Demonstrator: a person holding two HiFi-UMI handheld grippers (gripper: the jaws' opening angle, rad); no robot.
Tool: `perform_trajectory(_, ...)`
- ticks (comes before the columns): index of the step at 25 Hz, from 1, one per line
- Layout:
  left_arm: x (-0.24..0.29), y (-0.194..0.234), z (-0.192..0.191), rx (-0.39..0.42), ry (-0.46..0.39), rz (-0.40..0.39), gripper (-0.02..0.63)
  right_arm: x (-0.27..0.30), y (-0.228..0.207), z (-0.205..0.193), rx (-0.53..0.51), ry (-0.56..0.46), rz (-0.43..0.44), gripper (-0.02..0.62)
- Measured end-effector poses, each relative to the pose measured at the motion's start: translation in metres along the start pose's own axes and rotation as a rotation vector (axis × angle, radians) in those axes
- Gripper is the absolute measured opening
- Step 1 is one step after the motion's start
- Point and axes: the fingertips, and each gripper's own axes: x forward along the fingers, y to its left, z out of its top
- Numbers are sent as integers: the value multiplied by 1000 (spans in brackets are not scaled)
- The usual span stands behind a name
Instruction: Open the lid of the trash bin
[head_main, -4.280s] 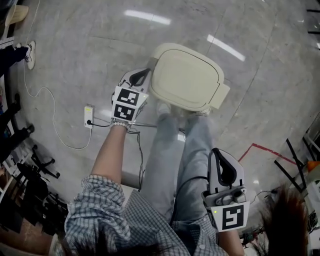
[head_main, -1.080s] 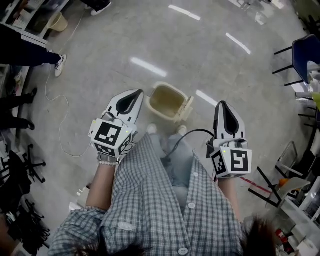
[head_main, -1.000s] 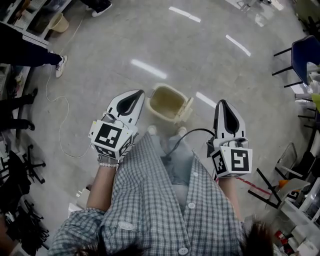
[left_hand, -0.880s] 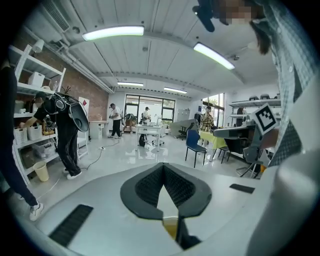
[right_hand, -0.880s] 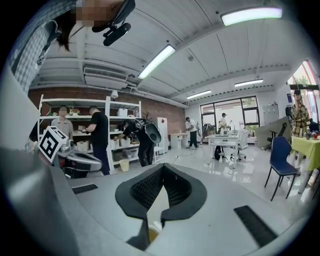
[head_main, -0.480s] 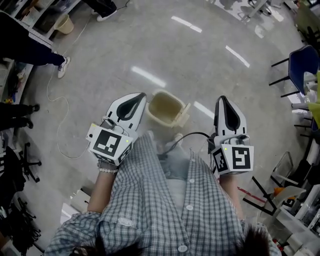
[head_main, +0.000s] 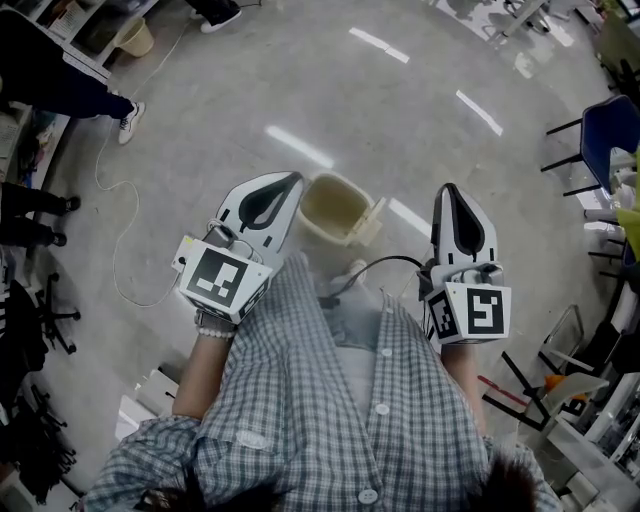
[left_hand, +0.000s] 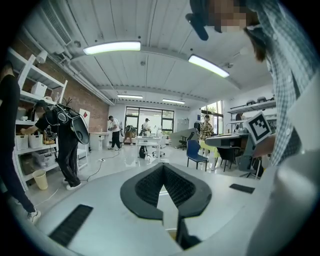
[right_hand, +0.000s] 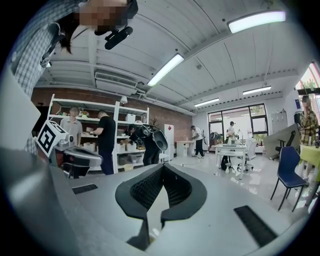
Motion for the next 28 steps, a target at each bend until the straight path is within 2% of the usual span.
perform_trajectory(28, -11, 2, -3, 2, 9, 3, 5, -5, 7, -12, 5, 39, -6, 17)
